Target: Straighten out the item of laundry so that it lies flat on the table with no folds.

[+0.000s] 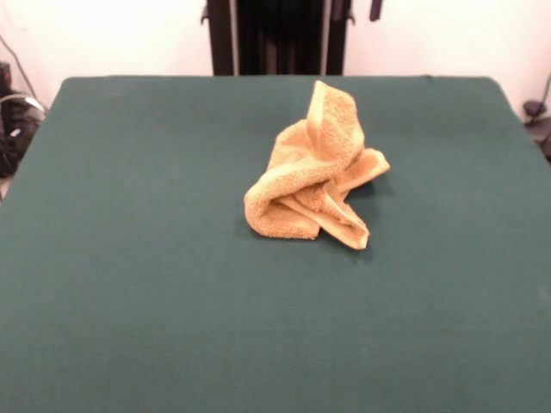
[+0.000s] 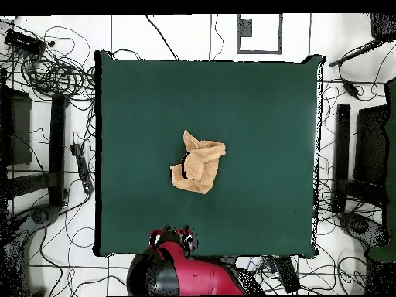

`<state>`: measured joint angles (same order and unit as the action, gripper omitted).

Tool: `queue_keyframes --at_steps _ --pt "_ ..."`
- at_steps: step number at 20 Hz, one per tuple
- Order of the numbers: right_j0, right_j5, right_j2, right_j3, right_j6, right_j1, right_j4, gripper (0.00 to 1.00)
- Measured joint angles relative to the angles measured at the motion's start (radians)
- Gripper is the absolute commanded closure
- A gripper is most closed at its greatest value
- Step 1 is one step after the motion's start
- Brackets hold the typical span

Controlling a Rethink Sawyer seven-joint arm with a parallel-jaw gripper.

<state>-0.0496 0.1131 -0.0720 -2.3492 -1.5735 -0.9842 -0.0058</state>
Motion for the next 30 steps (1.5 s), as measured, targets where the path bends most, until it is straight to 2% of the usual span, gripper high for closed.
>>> queue_keyframes --at_steps 12,19,30 --pt "0.000 -0.073 0.000 -0.019 0.000 0.051 -0.025 0.00" --pt "0.000 -0.130 0.000 -0.068 0.000 0.070 -0.034 0.00" --pt "0.000 -0.136 0.000 -0.168 0.000 0.047 -0.057 0.00"
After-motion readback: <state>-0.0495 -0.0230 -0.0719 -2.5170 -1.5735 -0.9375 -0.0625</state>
